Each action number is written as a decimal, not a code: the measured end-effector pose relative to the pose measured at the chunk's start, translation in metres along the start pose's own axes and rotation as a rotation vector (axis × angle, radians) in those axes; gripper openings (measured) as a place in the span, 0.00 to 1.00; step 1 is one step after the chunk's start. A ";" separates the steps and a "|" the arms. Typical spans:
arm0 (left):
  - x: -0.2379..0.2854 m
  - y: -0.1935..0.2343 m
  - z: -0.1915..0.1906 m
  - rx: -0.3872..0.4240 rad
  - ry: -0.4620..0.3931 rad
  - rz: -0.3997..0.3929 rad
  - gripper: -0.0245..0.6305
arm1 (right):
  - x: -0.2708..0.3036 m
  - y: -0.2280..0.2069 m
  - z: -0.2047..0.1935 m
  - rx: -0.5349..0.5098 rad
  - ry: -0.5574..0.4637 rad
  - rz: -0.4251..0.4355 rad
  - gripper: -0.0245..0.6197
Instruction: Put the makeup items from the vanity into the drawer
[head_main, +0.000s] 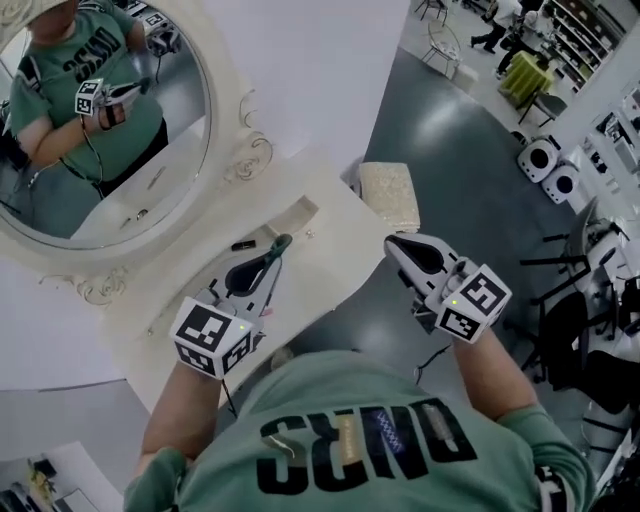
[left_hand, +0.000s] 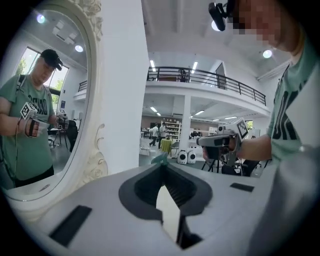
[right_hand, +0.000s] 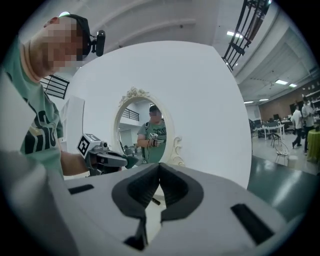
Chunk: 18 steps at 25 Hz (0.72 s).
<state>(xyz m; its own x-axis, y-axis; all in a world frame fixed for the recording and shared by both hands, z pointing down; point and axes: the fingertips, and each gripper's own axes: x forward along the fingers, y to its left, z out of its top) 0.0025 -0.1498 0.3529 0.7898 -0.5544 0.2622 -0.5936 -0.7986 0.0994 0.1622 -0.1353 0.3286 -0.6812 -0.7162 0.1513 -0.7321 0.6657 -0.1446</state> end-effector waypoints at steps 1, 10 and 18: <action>-0.002 -0.006 0.010 -0.004 -0.023 -0.010 0.07 | -0.007 -0.001 0.007 -0.003 -0.004 -0.010 0.05; -0.011 -0.035 0.067 -0.019 -0.154 -0.084 0.07 | -0.047 -0.013 0.036 -0.022 -0.041 -0.072 0.05; -0.007 -0.033 0.064 -0.019 -0.149 -0.076 0.07 | -0.049 -0.017 0.036 -0.024 -0.039 -0.075 0.05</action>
<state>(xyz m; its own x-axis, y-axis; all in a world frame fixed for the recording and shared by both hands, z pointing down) 0.0262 -0.1344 0.2859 0.8458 -0.5225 0.1081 -0.5331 -0.8356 0.1322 0.2081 -0.1191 0.2886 -0.6245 -0.7713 0.1227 -0.7810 0.6147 -0.1104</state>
